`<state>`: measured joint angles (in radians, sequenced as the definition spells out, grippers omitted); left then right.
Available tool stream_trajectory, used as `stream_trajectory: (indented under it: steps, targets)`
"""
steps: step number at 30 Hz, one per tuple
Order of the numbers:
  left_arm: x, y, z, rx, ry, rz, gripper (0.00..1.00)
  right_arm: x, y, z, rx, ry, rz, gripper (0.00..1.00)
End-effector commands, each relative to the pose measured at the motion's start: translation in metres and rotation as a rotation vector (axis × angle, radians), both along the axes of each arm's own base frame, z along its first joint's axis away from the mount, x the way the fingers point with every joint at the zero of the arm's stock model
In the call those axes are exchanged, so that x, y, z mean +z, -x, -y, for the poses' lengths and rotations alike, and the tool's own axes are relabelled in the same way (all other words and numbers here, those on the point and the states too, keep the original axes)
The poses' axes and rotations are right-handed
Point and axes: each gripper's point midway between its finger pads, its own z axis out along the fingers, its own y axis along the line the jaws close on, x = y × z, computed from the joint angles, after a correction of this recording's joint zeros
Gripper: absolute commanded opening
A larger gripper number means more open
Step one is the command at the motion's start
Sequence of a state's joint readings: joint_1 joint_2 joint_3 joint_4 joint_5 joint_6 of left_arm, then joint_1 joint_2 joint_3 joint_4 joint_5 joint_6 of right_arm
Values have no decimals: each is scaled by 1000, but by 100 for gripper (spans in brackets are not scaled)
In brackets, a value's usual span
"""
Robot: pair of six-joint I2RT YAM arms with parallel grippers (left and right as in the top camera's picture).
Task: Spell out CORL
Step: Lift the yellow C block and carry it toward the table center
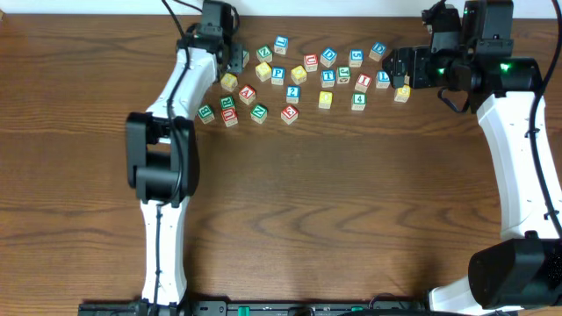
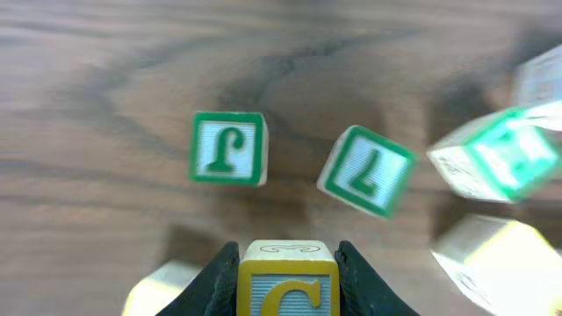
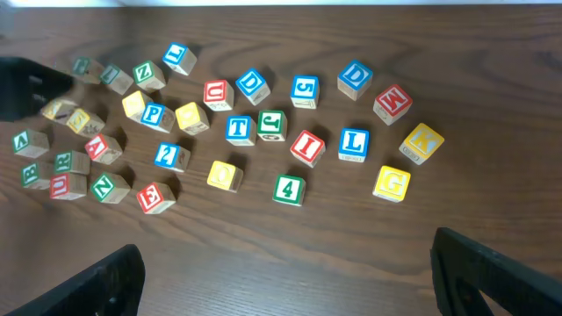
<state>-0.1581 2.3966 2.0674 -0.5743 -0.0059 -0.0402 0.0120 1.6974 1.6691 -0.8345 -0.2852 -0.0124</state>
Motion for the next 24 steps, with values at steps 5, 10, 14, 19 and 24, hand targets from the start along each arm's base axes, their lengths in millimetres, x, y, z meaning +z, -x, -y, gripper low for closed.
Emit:
stream_trajectory:
  steps: [5, 10, 14, 19, 24]
  targets:
    - [152, 47, 2, 9, 36, 127, 27, 9, -2, 0, 12, -2, 24, 99]
    - [186, 110, 20, 10, 62, 38, 27, 9, -2, 0, 12, -2, 24, 99]
    - [185, 162, 38, -8, 53, -99, 26, 9, -2, 0, 12, -2, 24, 99]
    - [165, 203, 52, -55, 2, -253, 26, 9, -2, 0, 12, -2, 24, 99]
    - [140, 232, 59, -47, -28, -380, 26, 9, -2, 0, 12, -2, 24, 99]
